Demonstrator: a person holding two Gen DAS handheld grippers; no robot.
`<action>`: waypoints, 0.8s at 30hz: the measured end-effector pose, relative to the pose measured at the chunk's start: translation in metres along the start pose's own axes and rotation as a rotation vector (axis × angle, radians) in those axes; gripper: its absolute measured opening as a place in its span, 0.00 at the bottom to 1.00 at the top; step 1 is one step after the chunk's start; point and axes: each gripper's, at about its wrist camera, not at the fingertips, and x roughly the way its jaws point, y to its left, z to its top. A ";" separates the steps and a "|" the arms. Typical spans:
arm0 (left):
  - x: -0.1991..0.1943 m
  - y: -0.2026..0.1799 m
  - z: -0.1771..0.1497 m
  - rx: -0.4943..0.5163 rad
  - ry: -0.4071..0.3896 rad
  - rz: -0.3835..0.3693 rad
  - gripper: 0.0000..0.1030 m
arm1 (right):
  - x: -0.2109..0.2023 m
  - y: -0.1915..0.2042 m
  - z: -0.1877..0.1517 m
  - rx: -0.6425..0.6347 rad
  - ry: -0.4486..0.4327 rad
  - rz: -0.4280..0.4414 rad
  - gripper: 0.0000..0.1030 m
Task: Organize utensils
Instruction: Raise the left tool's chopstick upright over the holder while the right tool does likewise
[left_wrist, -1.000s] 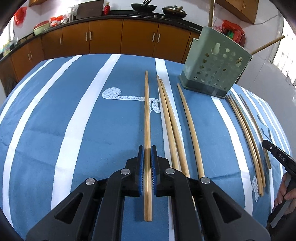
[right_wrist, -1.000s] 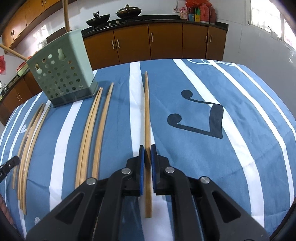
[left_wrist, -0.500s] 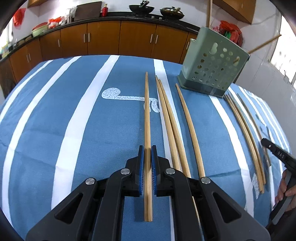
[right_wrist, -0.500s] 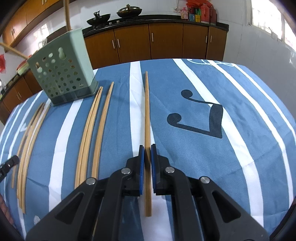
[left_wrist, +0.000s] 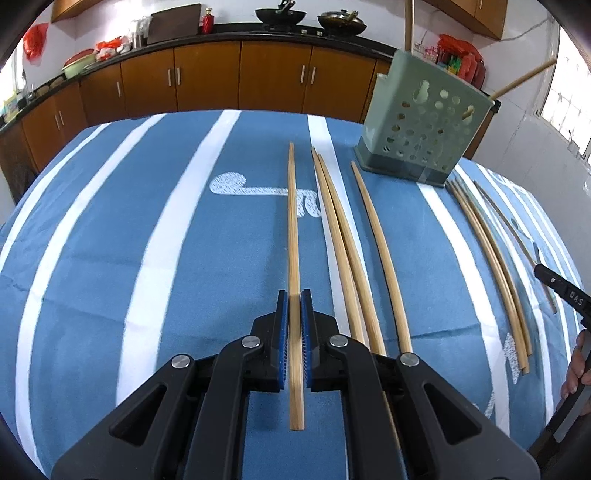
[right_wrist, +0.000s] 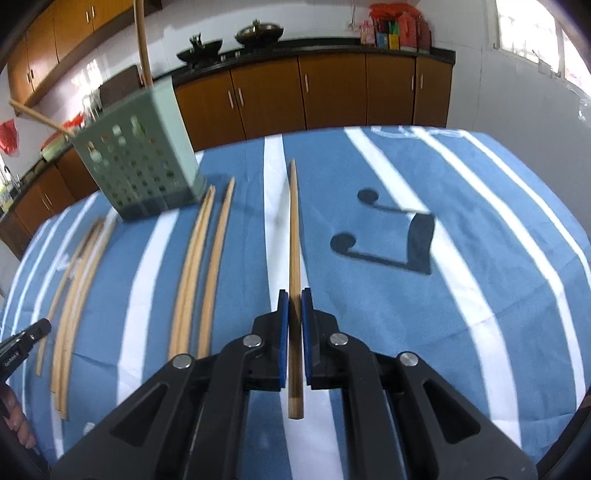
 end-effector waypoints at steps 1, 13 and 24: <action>-0.002 0.001 0.001 -0.002 -0.005 -0.002 0.07 | -0.004 -0.001 0.002 0.003 -0.012 0.003 0.08; -0.048 0.003 0.024 -0.021 -0.146 -0.031 0.07 | -0.048 -0.008 0.022 0.040 -0.158 0.028 0.08; -0.088 -0.004 0.047 -0.006 -0.286 -0.056 0.07 | -0.082 -0.006 0.041 0.044 -0.297 0.050 0.08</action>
